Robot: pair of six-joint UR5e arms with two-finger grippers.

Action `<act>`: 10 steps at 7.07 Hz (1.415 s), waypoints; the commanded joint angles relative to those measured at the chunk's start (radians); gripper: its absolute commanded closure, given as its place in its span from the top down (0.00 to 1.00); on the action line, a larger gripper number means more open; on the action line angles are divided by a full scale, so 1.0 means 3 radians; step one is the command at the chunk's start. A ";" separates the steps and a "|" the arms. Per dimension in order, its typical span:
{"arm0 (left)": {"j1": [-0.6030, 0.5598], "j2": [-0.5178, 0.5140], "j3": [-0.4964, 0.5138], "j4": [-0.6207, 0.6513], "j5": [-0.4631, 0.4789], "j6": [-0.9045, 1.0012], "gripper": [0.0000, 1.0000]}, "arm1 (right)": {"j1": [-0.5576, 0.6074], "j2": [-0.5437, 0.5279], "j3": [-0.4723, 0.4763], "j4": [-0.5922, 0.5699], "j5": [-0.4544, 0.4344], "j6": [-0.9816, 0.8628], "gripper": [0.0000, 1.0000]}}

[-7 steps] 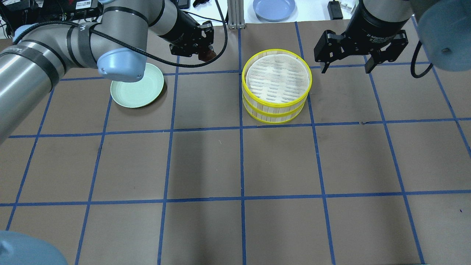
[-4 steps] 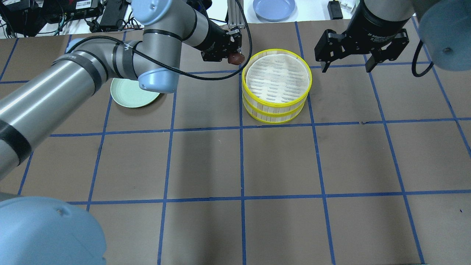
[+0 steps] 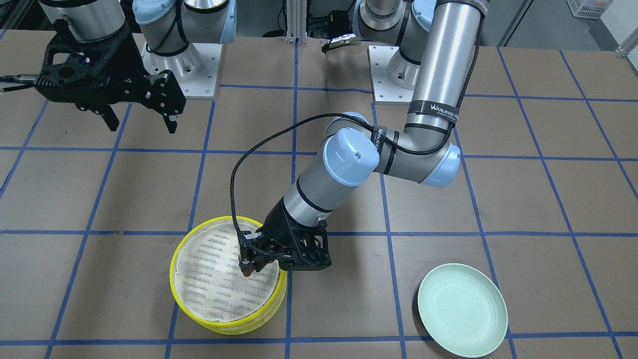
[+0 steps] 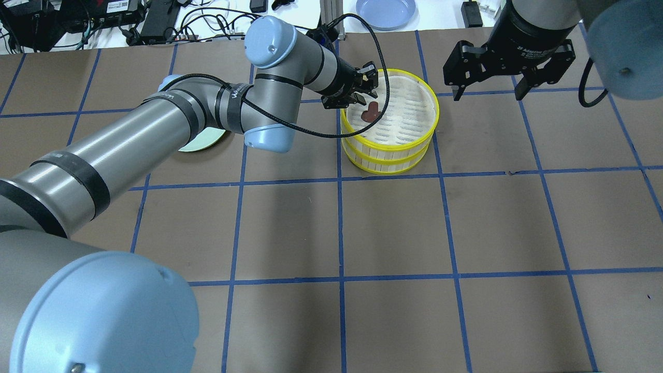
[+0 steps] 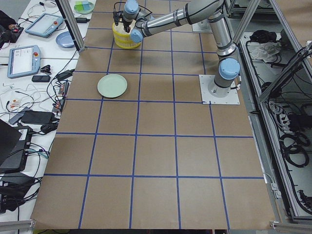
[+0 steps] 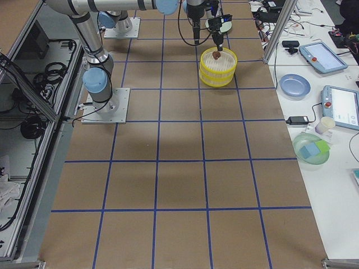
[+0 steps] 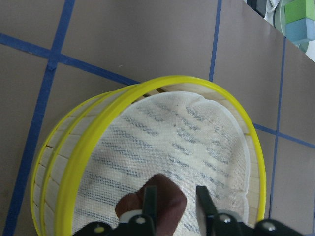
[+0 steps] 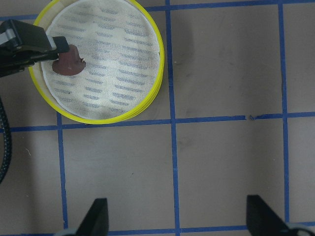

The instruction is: Stack buns with steamer

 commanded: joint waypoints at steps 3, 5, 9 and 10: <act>0.0045 0.0311 0.0062 -0.0404 0.0125 0.0238 1.00 | 0.0004 0.0002 0.0009 -0.0072 0.0000 -0.0001 1.00; 0.0376 0.0653 0.0185 -0.1471 0.0579 0.1147 1.00 | 0.0004 0.0002 0.0004 -0.0072 -0.0011 -0.0001 1.00; 0.1127 0.1375 0.0190 -0.2805 0.1471 0.2034 1.00 | 0.0004 0.0002 0.0004 -0.0117 -0.0011 -0.0006 1.00; 0.1377 0.1462 0.0190 -0.2821 0.1436 0.2086 1.00 | 0.0004 0.0002 0.0004 -0.0123 -0.0016 -0.0006 1.00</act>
